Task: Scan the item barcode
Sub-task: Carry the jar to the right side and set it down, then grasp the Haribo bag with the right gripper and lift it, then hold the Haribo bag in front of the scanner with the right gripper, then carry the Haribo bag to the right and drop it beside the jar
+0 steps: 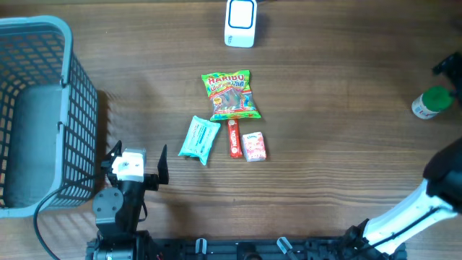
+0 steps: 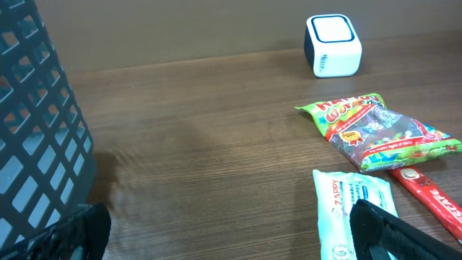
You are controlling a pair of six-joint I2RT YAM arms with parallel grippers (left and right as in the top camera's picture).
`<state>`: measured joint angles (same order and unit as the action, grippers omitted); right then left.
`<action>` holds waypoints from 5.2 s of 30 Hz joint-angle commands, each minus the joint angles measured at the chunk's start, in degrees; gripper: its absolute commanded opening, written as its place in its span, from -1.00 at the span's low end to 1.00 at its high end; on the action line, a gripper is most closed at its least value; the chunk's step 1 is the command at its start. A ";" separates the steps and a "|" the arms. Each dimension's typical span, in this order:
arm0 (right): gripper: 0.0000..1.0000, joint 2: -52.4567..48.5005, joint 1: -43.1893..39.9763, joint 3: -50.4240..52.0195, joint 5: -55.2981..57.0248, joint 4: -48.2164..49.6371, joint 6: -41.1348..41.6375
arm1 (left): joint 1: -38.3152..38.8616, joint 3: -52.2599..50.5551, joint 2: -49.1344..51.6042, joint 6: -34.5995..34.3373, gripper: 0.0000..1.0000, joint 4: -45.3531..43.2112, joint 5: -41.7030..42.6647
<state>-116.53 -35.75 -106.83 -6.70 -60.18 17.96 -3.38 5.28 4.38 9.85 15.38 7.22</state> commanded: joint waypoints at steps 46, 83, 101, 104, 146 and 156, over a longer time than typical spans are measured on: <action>-0.92 -17.07 66.20 -7.63 -3.98 -1.25 -1.79 | 0.33 -0.46 -0.48 0.87 1.00 -0.13 0.66; -0.91 -8.11 54.36 -14.56 13.20 25.66 2.19 | 0.33 -0.46 -0.48 0.87 1.00 -0.13 0.66; -0.91 -26.03 62.18 -14.56 40.37 60.78 -15.96 | 0.33 -0.46 -0.48 0.87 1.00 -0.13 0.66; -0.91 -26.53 62.20 -14.56 40.37 60.02 -14.47 | 0.33 -0.46 -0.48 0.87 1.00 -0.13 0.66; -0.91 -13.64 14.49 2.21 14.53 28.06 0.15 | 0.33 -0.46 -0.48 0.87 1.00 -0.13 0.66; -0.91 -15.19 3.10 2.21 12.31 32.87 10.27 | 0.33 -0.46 -0.48 0.87 1.00 -0.13 0.66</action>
<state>-131.15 -27.90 -104.31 7.01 -27.75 24.93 -3.38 5.26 4.36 9.87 15.38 7.22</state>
